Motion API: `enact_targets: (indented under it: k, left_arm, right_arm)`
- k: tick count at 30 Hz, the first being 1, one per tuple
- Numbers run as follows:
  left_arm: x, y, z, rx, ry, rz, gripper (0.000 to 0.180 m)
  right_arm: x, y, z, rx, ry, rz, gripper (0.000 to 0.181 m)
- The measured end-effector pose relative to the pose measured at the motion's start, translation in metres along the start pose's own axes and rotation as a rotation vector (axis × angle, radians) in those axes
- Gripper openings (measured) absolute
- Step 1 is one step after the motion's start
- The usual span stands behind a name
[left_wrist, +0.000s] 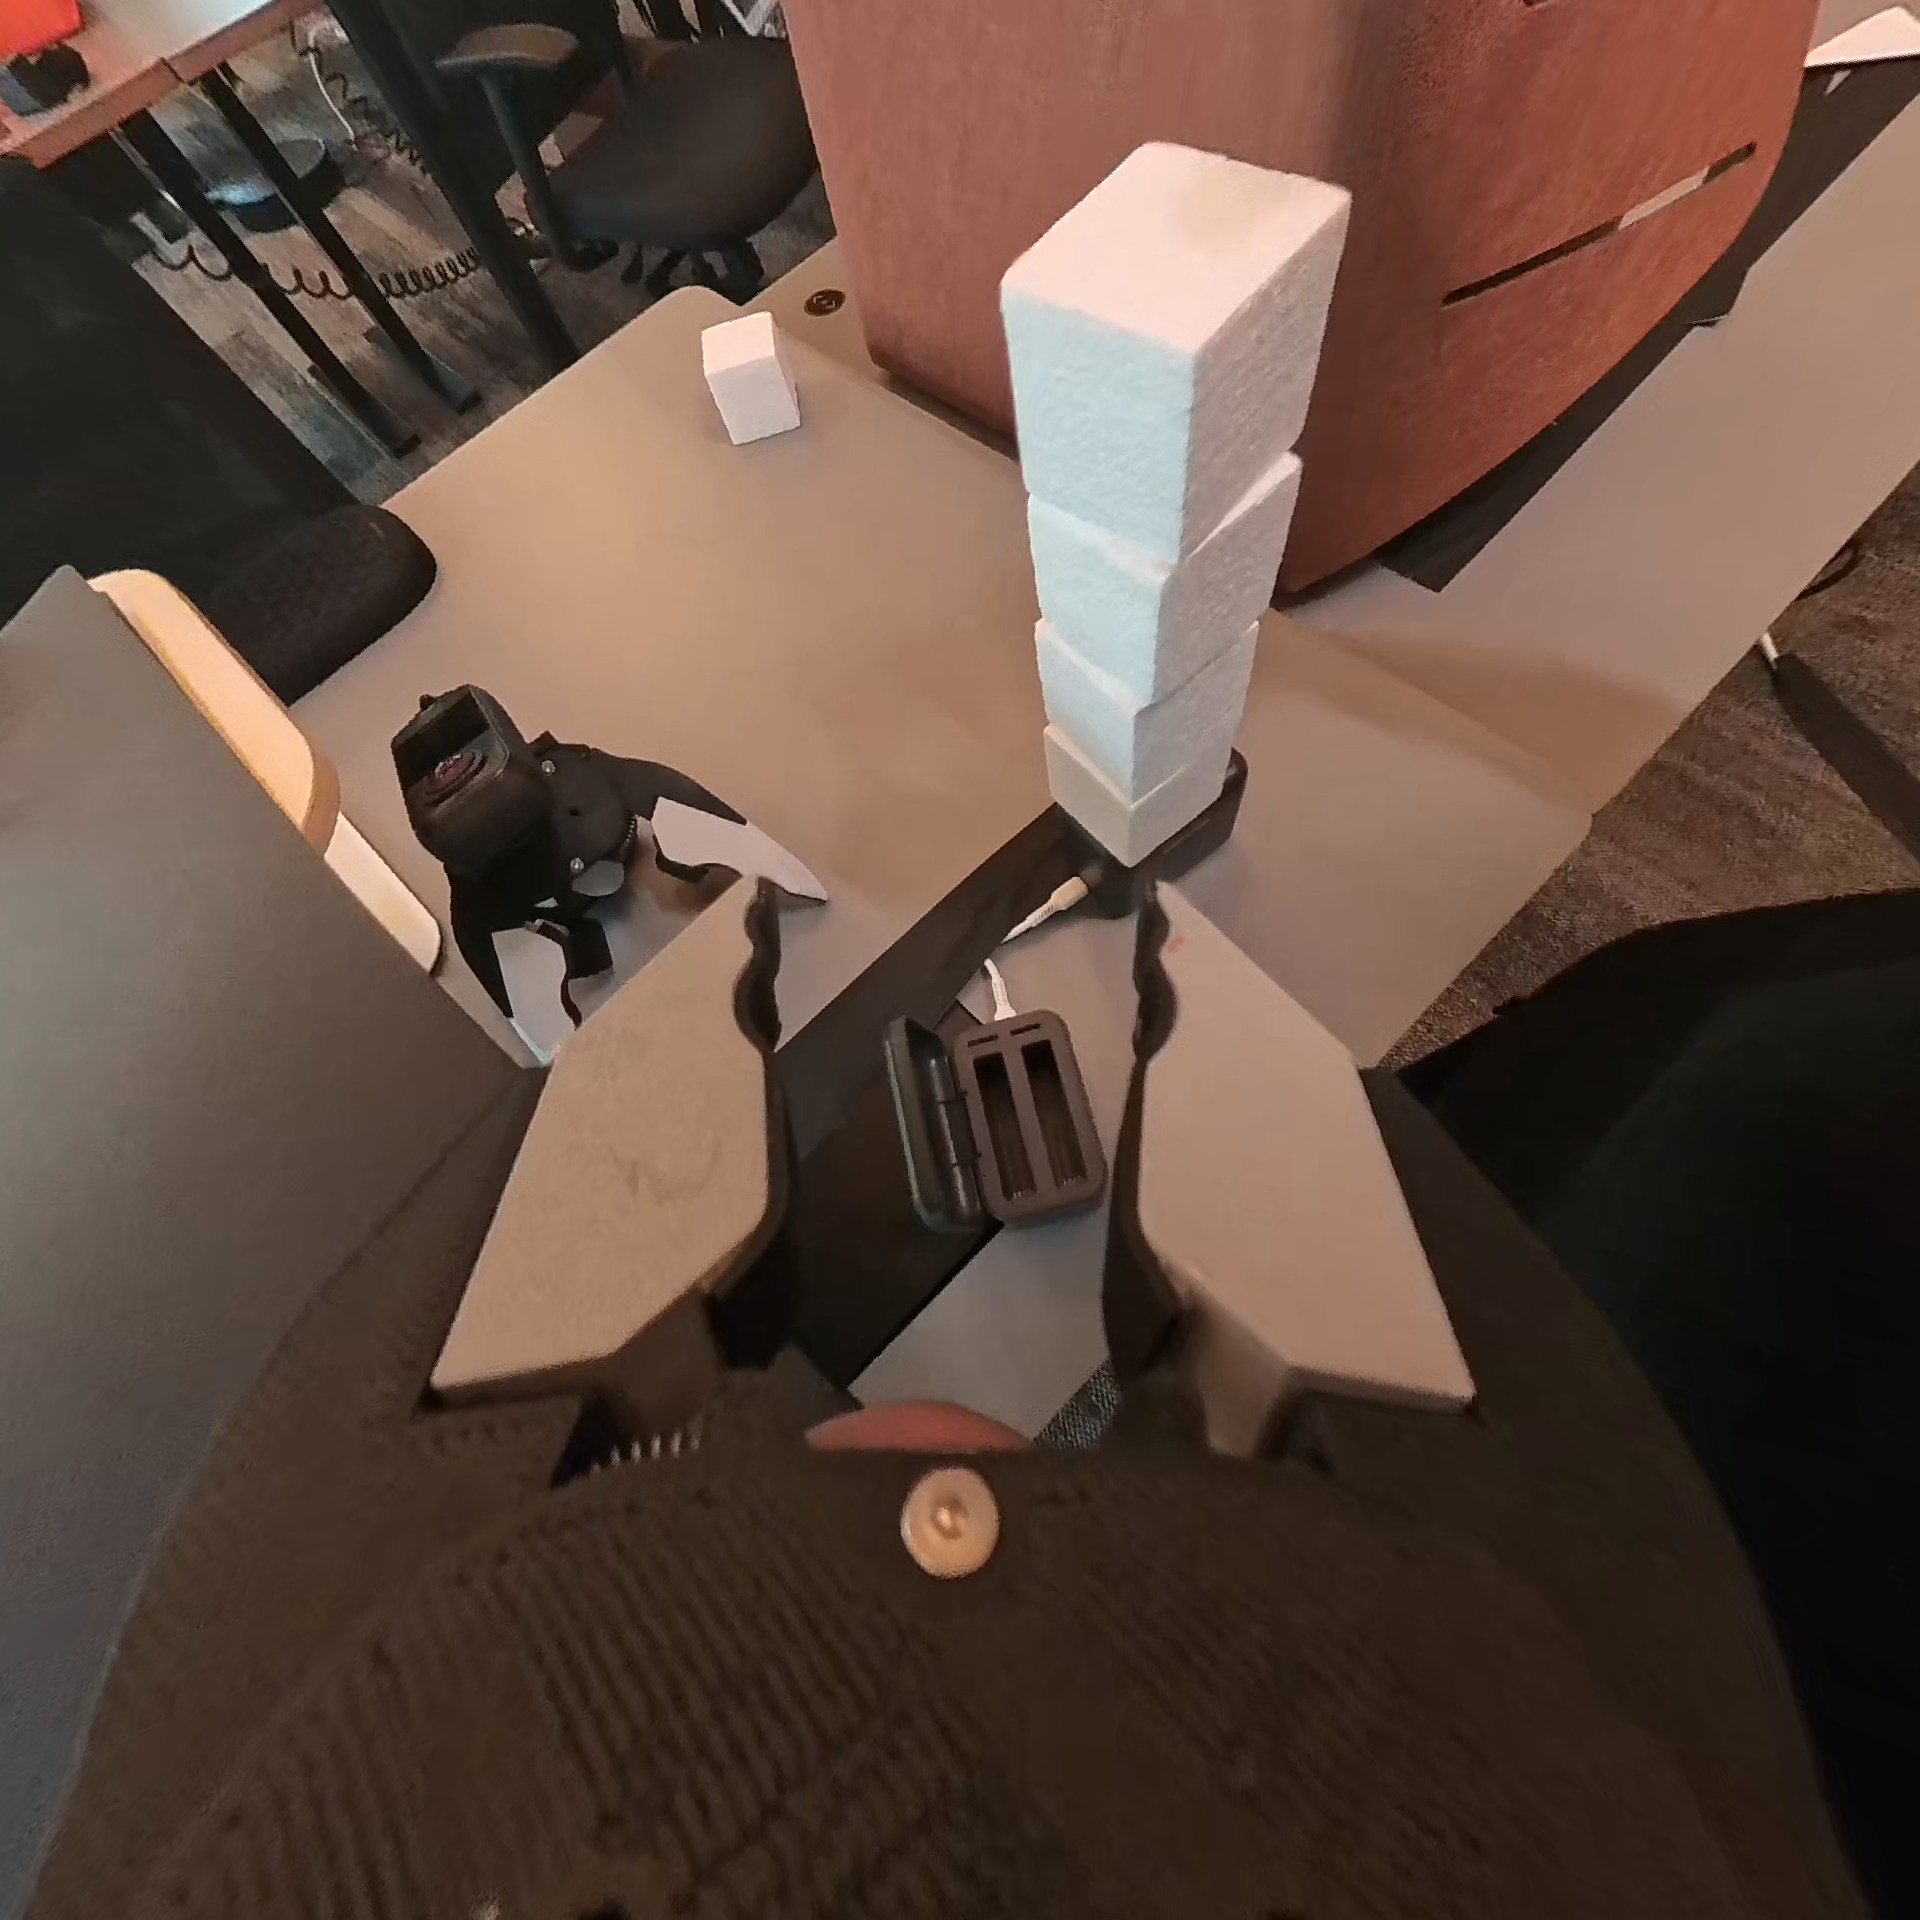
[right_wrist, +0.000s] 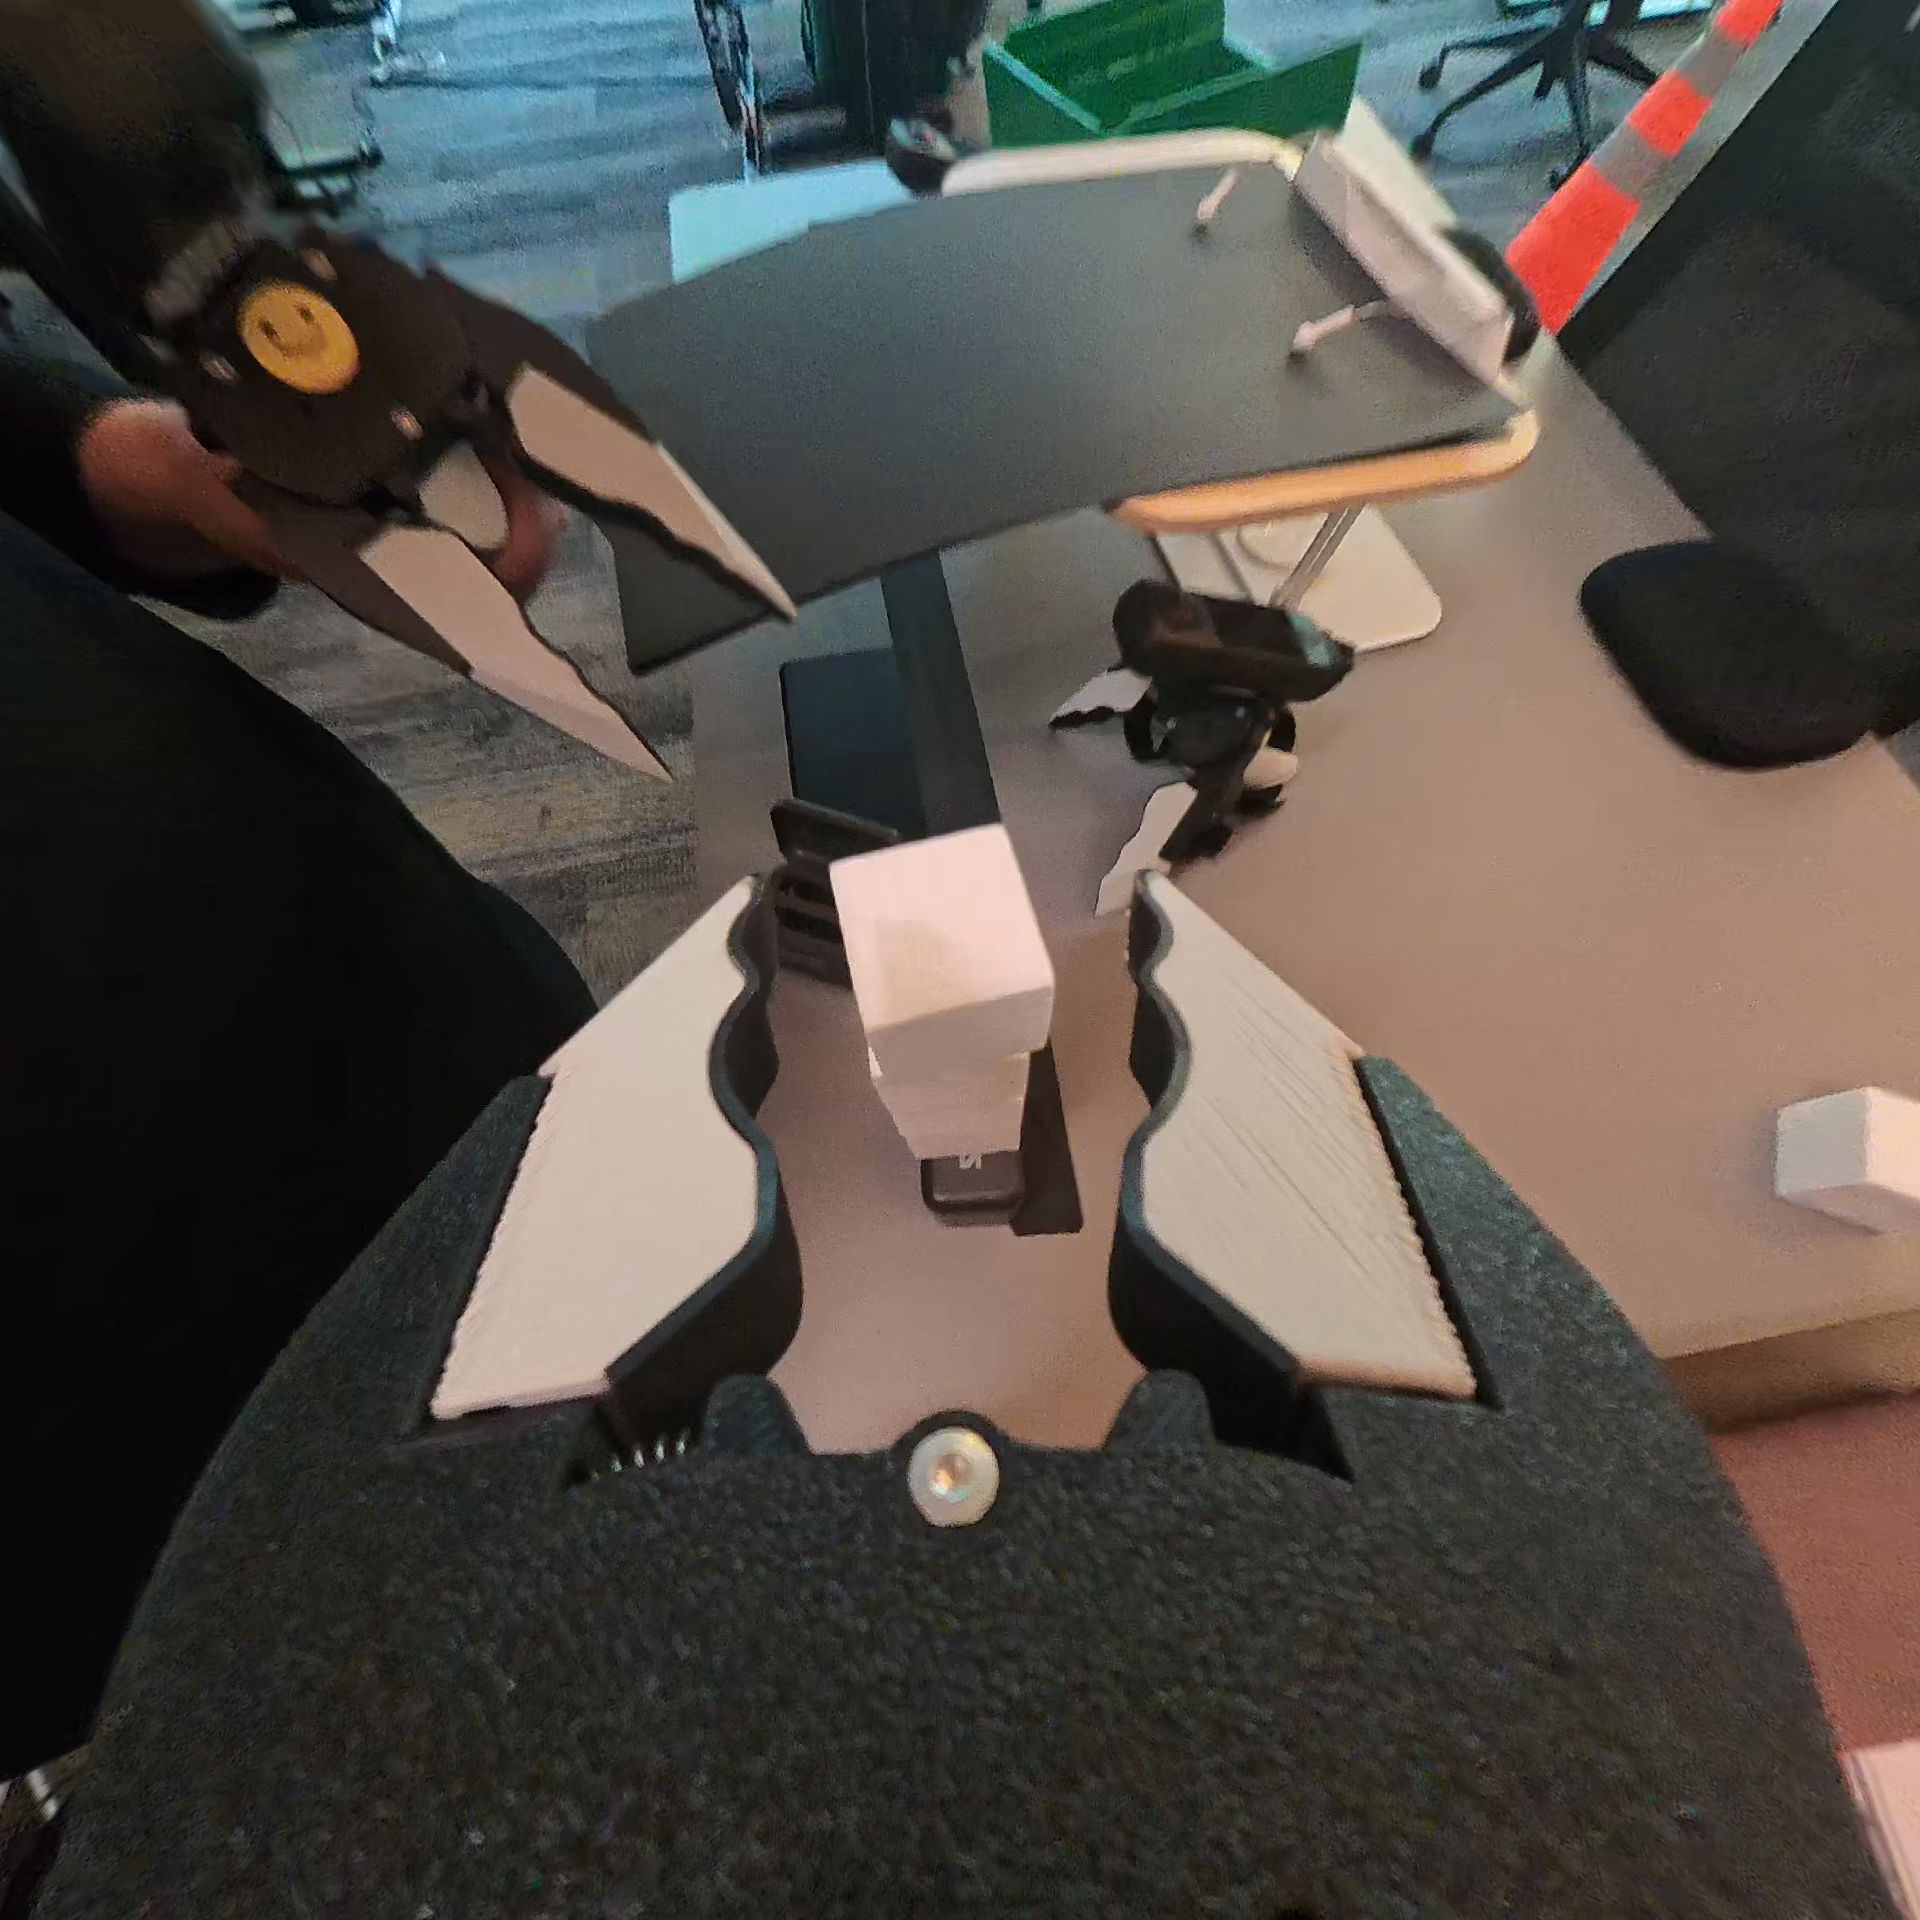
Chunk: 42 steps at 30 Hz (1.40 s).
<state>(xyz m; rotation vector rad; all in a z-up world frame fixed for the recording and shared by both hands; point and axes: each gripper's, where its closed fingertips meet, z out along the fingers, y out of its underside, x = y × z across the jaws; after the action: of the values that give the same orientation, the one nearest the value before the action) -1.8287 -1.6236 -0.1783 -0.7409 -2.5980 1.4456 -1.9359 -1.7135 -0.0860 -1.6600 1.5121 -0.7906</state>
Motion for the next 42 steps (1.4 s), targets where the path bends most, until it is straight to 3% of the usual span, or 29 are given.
enact_targets:
  k: [5, 8, 13, 22, 32, 36, 38, 42]
  left_arm:
    - [-0.007, 0.006, 0.001, -0.019, -0.021, -0.033, 0.067]
    - [-0.011, 0.007, 0.002, -0.033, -0.047, -0.057, 0.067]
    - [-0.019, 0.01, 0.006, -0.072, -0.119, -0.128, 0.067]
    - [-0.018, 0.019, 0.01, -0.18, -0.251, -0.271, 0.067]
    - [-0.003, 0.021, 0.017, -0.257, -0.284, -0.32, 0.069]
    - [0.0, 0.022, 0.018, -0.261, -0.281, -0.326, 0.069]
    - [0.002, 0.021, 0.018, -0.262, -0.273, -0.313, 0.069]
    - [0.002, 0.021, 0.017, -0.251, -0.256, -0.284, 0.069]
  right_arm:
    - [0.04, -0.062, -0.039, 0.105, 0.057, -0.056, 0.064]
    - [0.12, -0.08, -0.048, 0.065, 0.245, -0.016, 0.051]
    - [0.271, -0.043, -0.012, -0.225, 0.431, 0.087, 0.061]
    - [0.401, 0.11, 0.094, -0.805, 0.363, 0.229, 0.065]
    - [0.41, 0.214, 0.131, -1.077, 0.249, 0.248, 0.074]
    - [0.415, 0.215, 0.134, -1.075, 0.294, 0.168, 0.059]
    - [0.414, 0.211, 0.131, -1.066, 0.297, 0.136, 0.024]
    - [0.397, 0.196, 0.128, -0.993, 0.261, 0.196, 0.007]
